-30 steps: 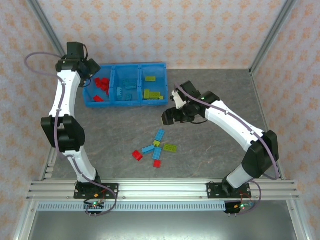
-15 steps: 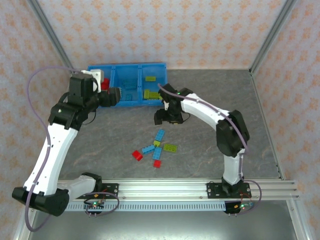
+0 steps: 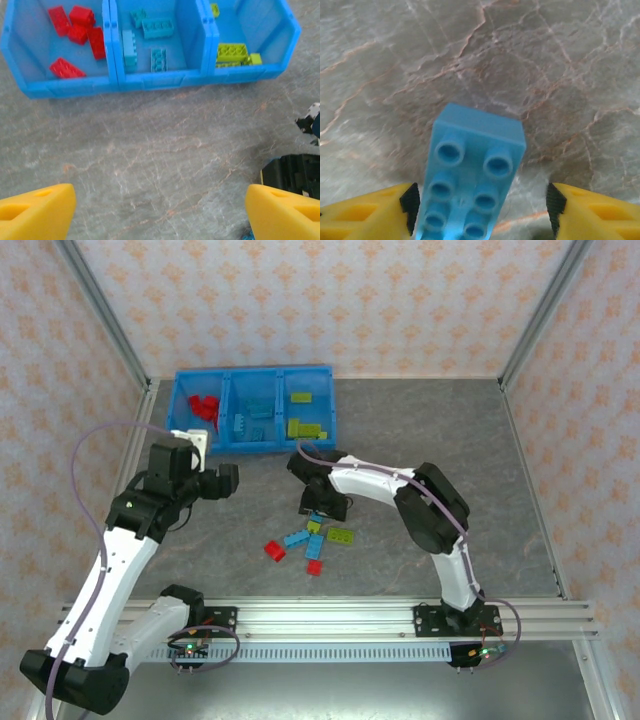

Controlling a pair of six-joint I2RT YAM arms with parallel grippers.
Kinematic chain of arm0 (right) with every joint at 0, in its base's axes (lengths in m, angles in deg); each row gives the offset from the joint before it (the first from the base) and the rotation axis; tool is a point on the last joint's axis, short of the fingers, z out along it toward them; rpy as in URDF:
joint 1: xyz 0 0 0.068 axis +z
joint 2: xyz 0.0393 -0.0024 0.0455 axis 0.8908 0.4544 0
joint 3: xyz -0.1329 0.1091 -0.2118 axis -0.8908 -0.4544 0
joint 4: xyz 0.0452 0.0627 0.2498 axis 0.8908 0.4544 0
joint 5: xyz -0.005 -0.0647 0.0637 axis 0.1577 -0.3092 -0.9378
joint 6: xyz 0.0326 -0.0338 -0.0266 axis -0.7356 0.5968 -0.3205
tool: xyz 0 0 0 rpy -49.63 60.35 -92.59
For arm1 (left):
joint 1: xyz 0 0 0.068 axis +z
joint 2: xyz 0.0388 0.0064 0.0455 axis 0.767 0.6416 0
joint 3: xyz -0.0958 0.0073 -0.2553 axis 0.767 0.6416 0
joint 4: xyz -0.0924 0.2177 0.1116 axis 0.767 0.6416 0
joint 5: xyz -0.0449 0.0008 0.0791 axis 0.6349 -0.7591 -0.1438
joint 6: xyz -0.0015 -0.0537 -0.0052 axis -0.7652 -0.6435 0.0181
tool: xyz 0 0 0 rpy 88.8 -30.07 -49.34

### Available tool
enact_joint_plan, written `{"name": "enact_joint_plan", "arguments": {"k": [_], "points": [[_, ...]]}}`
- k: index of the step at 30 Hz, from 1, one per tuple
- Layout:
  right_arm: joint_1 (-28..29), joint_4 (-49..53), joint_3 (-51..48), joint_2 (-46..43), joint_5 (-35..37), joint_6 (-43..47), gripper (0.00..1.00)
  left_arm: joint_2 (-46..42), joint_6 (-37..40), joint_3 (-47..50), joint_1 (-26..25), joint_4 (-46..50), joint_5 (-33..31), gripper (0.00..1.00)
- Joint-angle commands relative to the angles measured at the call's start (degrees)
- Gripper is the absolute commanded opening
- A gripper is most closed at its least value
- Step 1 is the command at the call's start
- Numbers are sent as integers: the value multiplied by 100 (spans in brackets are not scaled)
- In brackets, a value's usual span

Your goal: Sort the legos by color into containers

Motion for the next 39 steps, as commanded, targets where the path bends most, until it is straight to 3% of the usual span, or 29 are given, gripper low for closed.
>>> {"name": "enact_joint_plan", "arguments": {"k": [1, 9, 11, 17, 23, 26, 34, 39], "points": [[-37, -91, 188, 244, 812, -437, 58, -111, -212, 407, -24, -389, 105, 89], [-54, -50, 636, 150, 1384, -114, 17, -795, -304, 1329, -26, -466, 349, 90], [-54, -103, 703, -19, 1462, 69, 14, -1145, -314, 1474, -23, -464, 338, 90], [-50, -460, 956, -726, 1439, 1129, 15, -1991, -341, 1643, -28, -531, -94, 93], [-48, -1674, 1282, -871, 1147, 2289, 15, -2007, -323, 1659, -28, -572, -123, 94], [-52, -1910, 2023, -394, 1083, 2922, 17, -1899, -359, 1654, -27, -594, -29, 94], [-63, -1650, 5227, 1910, 2120, 4476, 18, -1751, -374, 1643, -23, -572, 43, 94], [-97, -2533, 6224, 3052, 2409, 5533, 19, -1827, -394, 1680, -23, -604, -34, 94]]}}
